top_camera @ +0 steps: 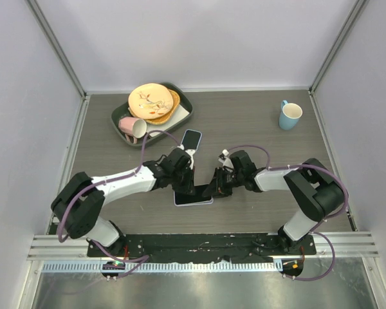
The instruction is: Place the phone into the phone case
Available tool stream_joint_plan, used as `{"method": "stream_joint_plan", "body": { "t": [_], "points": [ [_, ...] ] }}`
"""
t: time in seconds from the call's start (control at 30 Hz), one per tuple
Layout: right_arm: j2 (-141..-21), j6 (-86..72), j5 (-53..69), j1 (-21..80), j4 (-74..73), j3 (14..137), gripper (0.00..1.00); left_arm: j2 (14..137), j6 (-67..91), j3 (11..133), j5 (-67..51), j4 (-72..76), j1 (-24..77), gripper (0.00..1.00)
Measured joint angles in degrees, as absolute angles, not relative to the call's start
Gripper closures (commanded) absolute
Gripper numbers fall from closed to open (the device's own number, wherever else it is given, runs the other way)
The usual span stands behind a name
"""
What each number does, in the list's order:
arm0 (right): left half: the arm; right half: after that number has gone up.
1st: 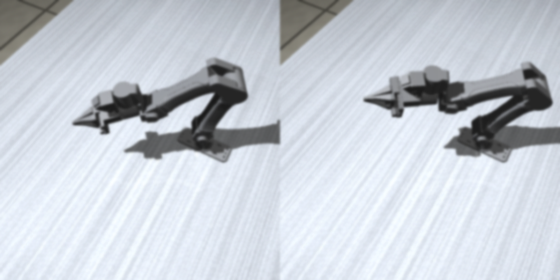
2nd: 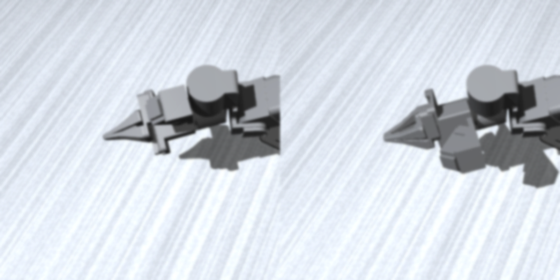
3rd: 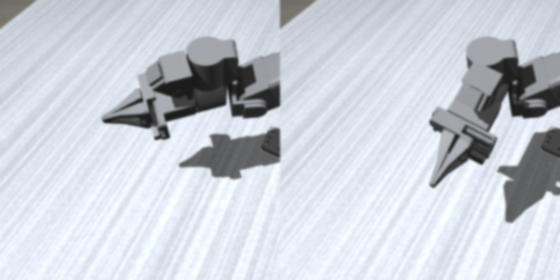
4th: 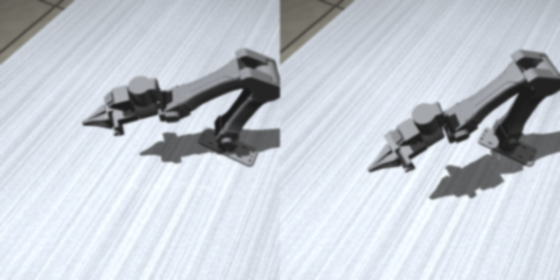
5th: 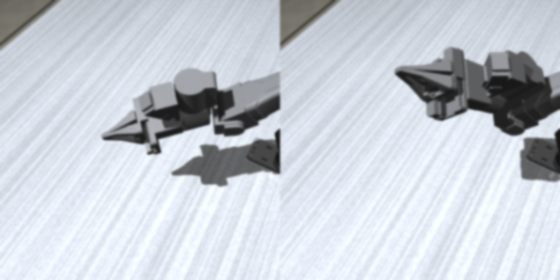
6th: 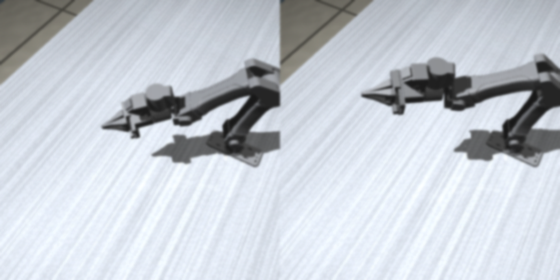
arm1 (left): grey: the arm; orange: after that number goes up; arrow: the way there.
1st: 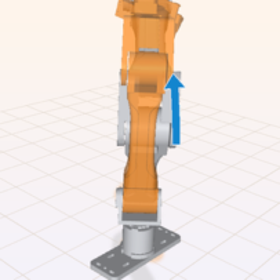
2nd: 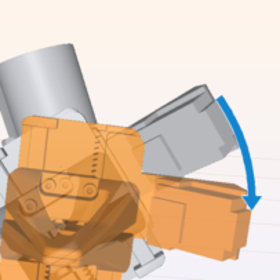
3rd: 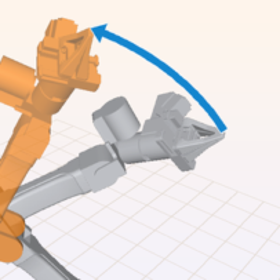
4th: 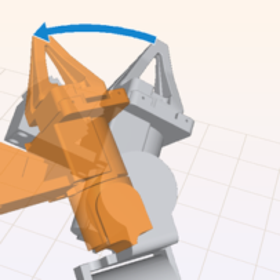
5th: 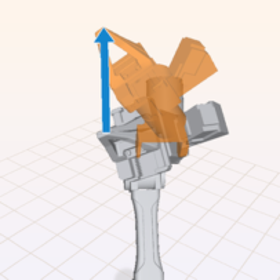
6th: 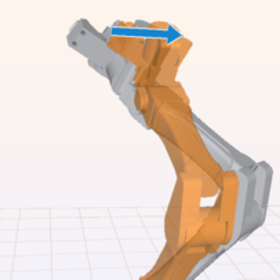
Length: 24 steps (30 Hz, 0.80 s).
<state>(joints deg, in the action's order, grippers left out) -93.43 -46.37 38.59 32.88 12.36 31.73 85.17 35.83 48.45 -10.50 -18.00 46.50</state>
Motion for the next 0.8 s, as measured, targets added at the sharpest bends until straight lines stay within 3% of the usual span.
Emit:
{"method": "stream_joint_plan", "body": {
  "t": [0.27, 0.3, 0.33, 0.4, 0.8],
  "points": [
    [-93.93, -43.68, 35.07, 34.04, 5.37, 35.09, 0.60, 90.21, 38.65, 48.56, -10.11, -13.82, 48.23, 1.00],
    [-93.69, -43.44, 34.41, 34.24, 4.21, 35.53, 0.57, 90.28, 38.87, 48.56, -10.09, -13.39, 48.25, 1.00],
    [-93.38, -43.16, 33.58, 34.54, 2.83, 36.12, 0.47, 90.45, 39.11, 48.56, -10.11, -12.95, 48.27, 1.00],
    [-92.90, -42.89, 32.27, 35.18, 0.58, 37.15, 0.43, 90.63, 39.68, 48.56, -10.11, -12.16, 48.27, 1.00],
    [-89.84, -39.16, 21.23, 39.03, -12.12, 42.87, 0.38, 91.37, 40.10, 48.56, -8.12, -11.49, 48.38, 1.00]
  ]
}}
